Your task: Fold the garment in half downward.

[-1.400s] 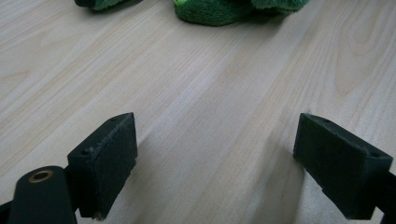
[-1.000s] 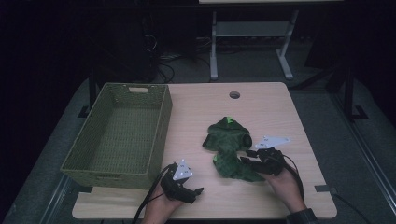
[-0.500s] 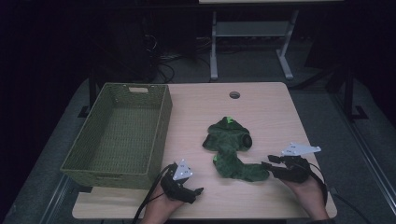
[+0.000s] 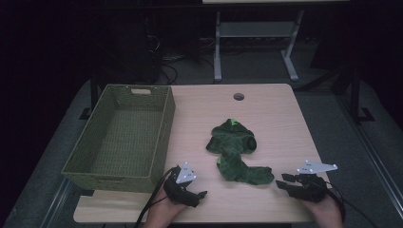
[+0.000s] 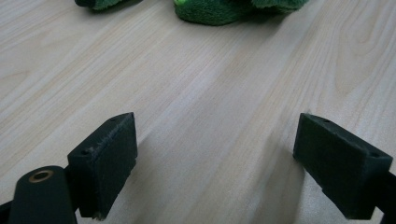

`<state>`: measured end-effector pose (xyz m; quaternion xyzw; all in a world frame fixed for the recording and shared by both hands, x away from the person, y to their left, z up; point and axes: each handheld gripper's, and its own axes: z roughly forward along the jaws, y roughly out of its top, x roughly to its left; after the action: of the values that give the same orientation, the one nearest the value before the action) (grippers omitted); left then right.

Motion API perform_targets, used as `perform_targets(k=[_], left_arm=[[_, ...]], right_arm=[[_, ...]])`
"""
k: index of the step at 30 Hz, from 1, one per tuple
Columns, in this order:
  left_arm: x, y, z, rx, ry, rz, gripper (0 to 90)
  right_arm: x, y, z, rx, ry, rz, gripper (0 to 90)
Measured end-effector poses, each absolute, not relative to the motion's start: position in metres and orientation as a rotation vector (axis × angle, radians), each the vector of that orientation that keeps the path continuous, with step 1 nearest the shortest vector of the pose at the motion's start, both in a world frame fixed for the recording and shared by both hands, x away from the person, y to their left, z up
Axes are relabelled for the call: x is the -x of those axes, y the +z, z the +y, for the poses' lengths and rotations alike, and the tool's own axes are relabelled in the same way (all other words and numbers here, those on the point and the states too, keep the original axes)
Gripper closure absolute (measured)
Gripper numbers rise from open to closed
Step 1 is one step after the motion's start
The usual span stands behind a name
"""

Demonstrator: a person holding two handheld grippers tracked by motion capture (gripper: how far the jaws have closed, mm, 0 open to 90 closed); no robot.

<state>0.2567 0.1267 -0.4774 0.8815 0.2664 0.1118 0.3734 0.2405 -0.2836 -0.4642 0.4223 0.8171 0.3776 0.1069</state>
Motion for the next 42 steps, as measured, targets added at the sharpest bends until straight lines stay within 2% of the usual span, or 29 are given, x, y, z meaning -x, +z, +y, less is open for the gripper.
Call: perform_targets(k=[13,16,18,20,22,34,42], left_arm=[[-0.257,-0.477,0.127,-2.26,0.286,0.684,12.8],[-0.256,-0.477,0.126,-2.259,0.287,0.686,12.7],[-0.256,-0.477,0.126,-2.258,0.287,0.688,12.6],[-0.256,-0.477,0.126,-2.258,0.287,0.688,12.6],[-0.256,-0.477,0.126,-2.258,0.287,0.687,12.6],[-0.256,-0.478,0.126,-2.255,0.287,0.687,12.6],[-0.256,-0.478,0.126,-2.255,0.289,0.688,12.6]], right_arm=[[-0.246,-0.468,-0.268,-1.203,1.162,2.476,56.0],[-0.249,-0.47,-0.265,-1.206,1.163,2.488,62.9],[-0.251,-0.471,-0.262,-1.205,1.16,2.494,73.5],[-0.252,-0.47,-0.261,-1.182,1.154,2.486,79.8],[-0.251,-0.468,-0.261,-1.182,1.143,2.484,81.9],[-0.242,-0.455,-0.294,-1.21,1.121,2.394,82.8],[-0.239,-0.442,-0.293,-1.129,1.194,2.378,82.9]])
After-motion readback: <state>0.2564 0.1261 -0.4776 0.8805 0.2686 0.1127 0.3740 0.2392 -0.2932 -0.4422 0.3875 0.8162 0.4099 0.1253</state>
